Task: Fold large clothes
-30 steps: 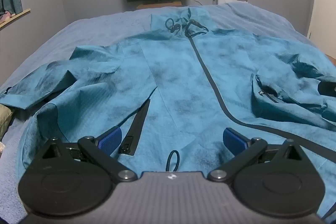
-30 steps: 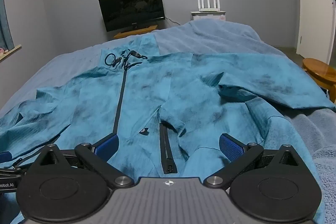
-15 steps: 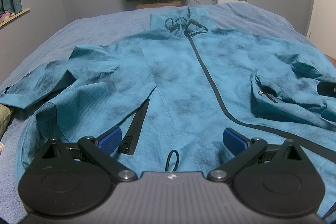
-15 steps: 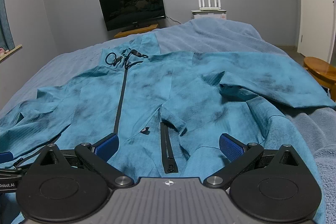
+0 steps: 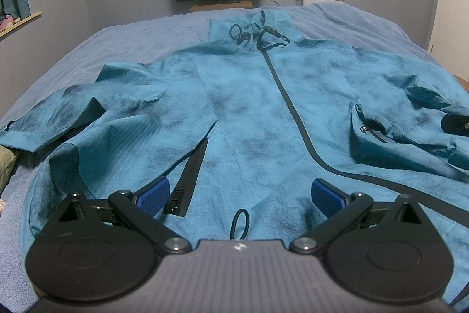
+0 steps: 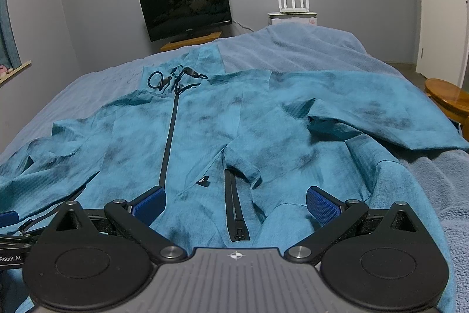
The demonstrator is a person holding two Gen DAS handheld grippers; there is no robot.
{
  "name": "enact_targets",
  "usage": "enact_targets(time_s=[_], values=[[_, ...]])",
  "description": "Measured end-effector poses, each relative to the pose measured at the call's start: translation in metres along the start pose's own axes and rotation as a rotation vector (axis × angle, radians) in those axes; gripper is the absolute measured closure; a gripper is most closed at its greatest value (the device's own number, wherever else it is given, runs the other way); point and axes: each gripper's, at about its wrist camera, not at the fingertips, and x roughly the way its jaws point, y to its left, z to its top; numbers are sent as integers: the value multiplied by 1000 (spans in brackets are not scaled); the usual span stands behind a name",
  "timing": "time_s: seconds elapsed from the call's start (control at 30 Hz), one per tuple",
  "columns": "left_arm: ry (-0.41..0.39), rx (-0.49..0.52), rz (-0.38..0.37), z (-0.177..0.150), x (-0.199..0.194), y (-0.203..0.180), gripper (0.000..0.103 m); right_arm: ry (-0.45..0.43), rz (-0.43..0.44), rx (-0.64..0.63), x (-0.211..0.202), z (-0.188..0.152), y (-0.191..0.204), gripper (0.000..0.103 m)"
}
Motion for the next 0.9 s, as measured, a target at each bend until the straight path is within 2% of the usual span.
enact_targets(time_s=[0.9], values=[[2,-3,-2,0,0,0,0,13,-2,-6,7,-9,7,0]])
